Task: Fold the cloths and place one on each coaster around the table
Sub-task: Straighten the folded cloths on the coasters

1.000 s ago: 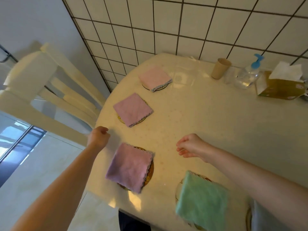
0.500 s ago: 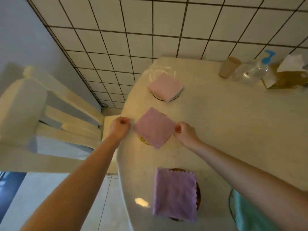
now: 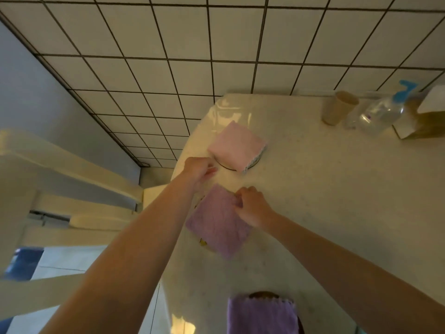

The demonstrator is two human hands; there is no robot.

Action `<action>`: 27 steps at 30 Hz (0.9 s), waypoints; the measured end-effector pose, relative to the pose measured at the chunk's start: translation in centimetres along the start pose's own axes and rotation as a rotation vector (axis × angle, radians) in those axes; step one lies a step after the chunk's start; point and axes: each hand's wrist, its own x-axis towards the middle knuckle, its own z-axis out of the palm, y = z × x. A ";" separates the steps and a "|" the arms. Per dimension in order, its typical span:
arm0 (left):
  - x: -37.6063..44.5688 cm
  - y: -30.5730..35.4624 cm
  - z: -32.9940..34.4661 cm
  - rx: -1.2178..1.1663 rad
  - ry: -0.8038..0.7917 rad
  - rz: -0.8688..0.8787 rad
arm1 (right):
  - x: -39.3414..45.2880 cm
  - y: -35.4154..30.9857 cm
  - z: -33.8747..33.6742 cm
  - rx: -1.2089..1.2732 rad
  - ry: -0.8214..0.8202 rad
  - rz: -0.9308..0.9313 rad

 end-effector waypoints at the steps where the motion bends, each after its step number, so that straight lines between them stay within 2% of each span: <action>1: 0.5 0.3 0.8 -0.030 -0.005 -0.022 | 0.6 0.1 0.1 -0.002 -0.011 0.002; 5: 1.9 0.6 3.3 -0.178 -0.008 -0.122 | 2.2 0.0 0.8 0.021 -0.077 0.027; 10: 3.9 0.6 4.8 -0.207 0.081 -0.165 | 3.5 -0.3 0.4 0.074 -0.152 0.043; 15: 4.6 0.7 5.4 -0.092 0.125 -0.076 | 4.1 -1.0 0.1 0.166 -0.262 -0.032; 18: 4.8 1.1 5.2 -0.115 0.036 0.001 | 4.1 -1.0 -0.2 0.270 -0.296 -0.010; 21: 4.9 1.9 5.1 -0.251 -0.082 0.029 | 3.4 -0.7 -0.5 0.489 -0.368 0.098; 23: 5.2 2.1 4.9 -0.252 -0.165 0.066 | 2.8 -0.2 -0.2 0.680 -0.400 0.187; 27: 5.9 2.8 4.3 -0.211 -0.267 0.068 | 0.8 1.3 2.0 1.331 -0.355 0.415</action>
